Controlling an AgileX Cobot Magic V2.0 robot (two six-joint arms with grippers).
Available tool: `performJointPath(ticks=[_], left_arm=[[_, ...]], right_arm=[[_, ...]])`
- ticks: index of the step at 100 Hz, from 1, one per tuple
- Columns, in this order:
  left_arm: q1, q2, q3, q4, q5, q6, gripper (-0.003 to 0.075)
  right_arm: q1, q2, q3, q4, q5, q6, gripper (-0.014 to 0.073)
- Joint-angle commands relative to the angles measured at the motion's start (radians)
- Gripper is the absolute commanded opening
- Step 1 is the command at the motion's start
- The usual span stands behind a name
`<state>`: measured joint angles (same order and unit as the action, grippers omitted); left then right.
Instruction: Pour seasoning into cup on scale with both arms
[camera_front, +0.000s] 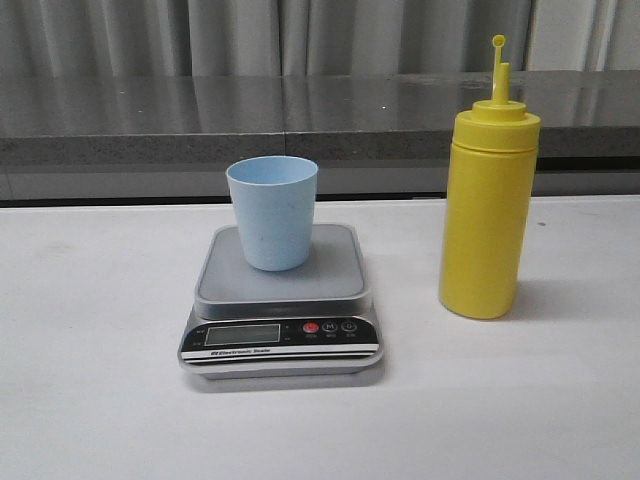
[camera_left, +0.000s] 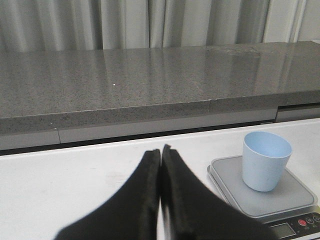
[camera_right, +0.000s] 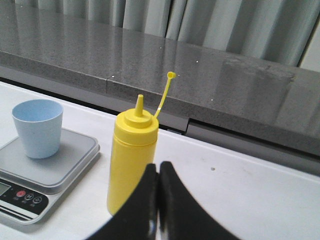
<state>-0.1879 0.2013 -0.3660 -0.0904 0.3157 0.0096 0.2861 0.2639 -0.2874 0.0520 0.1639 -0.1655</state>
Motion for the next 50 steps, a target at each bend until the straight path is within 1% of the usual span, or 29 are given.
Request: performJointPath(ticks=[1,7,20,33,44,50], left_arm=[[0.0,0.01,-0.028,-0.003,-0.073,0.002,-0.0018],[0.0,0.01,-0.028,-0.003,-0.073,0.002,-0.0018],[0.0,0.01,-0.028,-0.003,-0.073,0.002,-0.0018],[0.0,0.01,-0.028,-0.003,-0.073,0.002,-0.0018],[0.0,0.01,-0.028,-0.003,-0.073,0.002,-0.0018],[0.0,0.01,-0.028,-0.003,-0.073,0.002,-0.0018]], right_arm=[[-0.015,-0.022,-0.019,-0.052,-0.075,-0.007,-0.012],[-0.039,-0.054,-0.003,-0.062,-0.075,0.012,-0.012],[-0.127,-0.135,0.049,-0.082,-0.075,0.064,-0.012],[-0.206,-0.222,0.11,-0.139,-0.075,0.137,-0.012],[-0.24,-0.293,0.154,-0.168,-0.07,0.166,-0.012],[-0.247,-0.29,0.165,-0.172,-0.068,0.166,-0.012]])
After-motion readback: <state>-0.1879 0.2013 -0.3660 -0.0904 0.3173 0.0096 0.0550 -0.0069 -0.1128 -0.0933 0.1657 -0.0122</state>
